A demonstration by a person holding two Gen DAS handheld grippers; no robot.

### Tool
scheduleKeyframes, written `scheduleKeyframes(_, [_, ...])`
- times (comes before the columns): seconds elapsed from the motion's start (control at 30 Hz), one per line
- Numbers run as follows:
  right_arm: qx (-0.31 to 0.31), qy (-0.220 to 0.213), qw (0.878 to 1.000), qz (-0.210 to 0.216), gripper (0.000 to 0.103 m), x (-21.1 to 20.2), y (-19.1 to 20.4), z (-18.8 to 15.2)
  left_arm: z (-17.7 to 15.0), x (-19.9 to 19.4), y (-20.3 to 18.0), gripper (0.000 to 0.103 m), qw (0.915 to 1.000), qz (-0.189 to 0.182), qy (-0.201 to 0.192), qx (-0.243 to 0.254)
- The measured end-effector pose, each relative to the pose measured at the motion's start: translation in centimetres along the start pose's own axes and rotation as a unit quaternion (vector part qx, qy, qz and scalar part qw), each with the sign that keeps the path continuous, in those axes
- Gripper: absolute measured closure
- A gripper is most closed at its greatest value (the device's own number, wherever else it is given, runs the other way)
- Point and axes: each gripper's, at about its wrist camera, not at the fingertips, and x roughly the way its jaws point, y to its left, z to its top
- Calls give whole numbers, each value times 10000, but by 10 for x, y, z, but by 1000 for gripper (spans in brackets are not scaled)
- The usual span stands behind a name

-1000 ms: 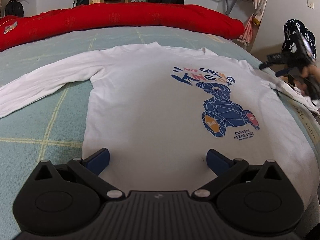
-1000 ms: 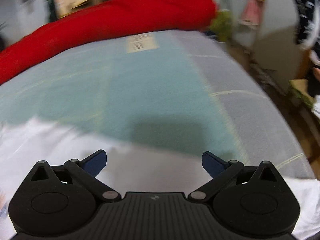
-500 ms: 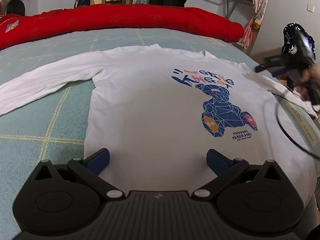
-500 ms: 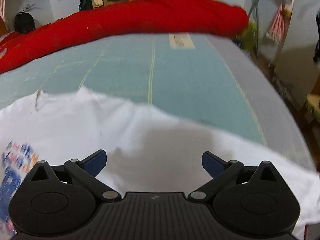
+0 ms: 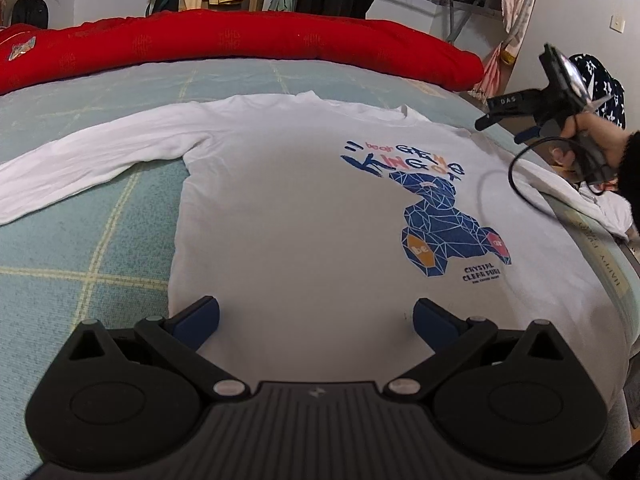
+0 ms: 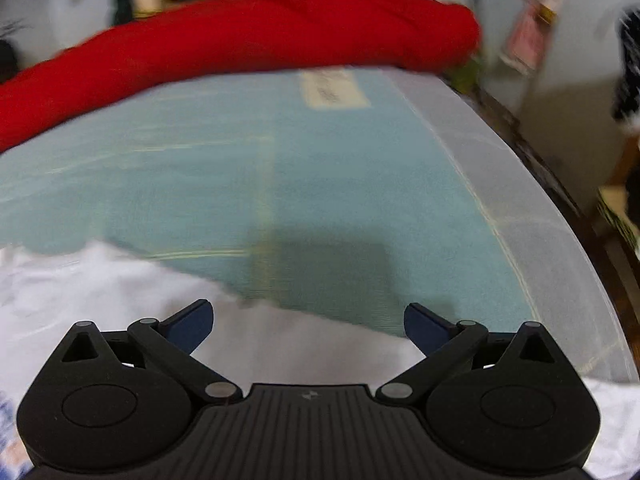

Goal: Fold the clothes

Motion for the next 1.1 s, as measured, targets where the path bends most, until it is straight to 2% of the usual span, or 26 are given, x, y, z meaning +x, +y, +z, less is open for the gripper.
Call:
scheduleKeyframes(0.07, [-296,153,9992,207,0,-5,17,-4,-1,0,0,1,10000,1,-16,11])
scheduleKeyframes(0.2, [-575,425,9974,-35,0,22,35,-10,-2,0,3,1,10000,-59,-36,-3])
scheduleKeyframes(0.3, [-139,253,9996,14,0,43,28,1,-1,0,3,1,10000,-77,-12,-16])
scheduleKeyframes(0.4, [-11,136,9999,-34,0,56,27,16,0,0,3,1,10000,-73,13,15])
scheduleKeyframes(0.5, [96,111,9999,4,0,47,28,23,0,-1,3,1,10000,-93,3,-10])
scheduleKeyframes(0.63, [-184,4,9983,545,0,5,41,18,0,0,4,1,9999,-109,-28,-29])
scheduleKeyframes(0.73, [-624,392,9899,1209,0,-11,65,5,-1,0,5,1,9999,-117,-51,-30])
scheduleKeyframes(0.83, [-1015,784,9745,1840,0,-10,92,-9,-1,-1,6,1,9999,-150,-60,-31])
scheduleKeyframes(0.9, [-1237,781,9710,1894,0,0,110,-14,-1,-1,7,1,9998,-175,-63,-58])
scheduleKeyframes(0.97, [-1388,594,9744,1667,0,16,121,-12,-1,-1,8,1,9998,-197,-63,-76])
scheduleKeyframes(1.1, [-1048,280,9819,1554,0,36,119,10,0,-1,10,1,9996,-243,-71,-101])
